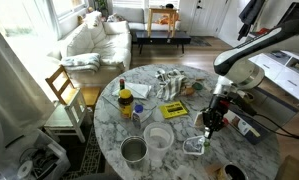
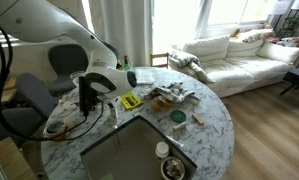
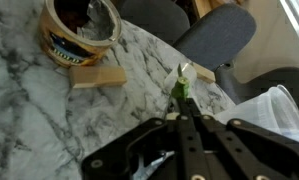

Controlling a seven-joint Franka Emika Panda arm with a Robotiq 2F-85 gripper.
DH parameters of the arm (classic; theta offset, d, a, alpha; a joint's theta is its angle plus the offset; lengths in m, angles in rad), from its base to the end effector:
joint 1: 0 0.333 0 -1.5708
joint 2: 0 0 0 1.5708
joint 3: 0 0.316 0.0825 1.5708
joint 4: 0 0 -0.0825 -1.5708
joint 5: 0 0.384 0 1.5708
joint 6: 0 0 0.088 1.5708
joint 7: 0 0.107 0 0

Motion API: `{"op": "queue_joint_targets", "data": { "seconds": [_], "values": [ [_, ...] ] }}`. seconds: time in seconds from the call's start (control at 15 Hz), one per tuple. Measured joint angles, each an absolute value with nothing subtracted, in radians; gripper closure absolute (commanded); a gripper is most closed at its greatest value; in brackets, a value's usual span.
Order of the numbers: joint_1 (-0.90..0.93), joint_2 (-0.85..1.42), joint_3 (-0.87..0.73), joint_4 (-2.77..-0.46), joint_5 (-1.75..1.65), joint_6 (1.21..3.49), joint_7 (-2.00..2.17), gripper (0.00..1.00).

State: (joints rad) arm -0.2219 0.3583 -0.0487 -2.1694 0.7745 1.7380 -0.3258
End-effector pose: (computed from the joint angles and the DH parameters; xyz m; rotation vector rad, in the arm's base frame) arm 0.4830 -0.0686 0.2099 -2.1811 0.4527 0.6255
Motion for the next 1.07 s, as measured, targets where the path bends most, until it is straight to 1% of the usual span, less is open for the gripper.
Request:
{"op": "queue_joint_targets", "data": {
  "seconds": [0.33,1.07],
  "values": [
    [-0.221,0.358,-0.067,-2.153,0.777,1.691,-0.231,0.99],
    [-0.216,0.365,-0.093,-2.141,0.808,1.686,0.020,0.99]
  ]
}}
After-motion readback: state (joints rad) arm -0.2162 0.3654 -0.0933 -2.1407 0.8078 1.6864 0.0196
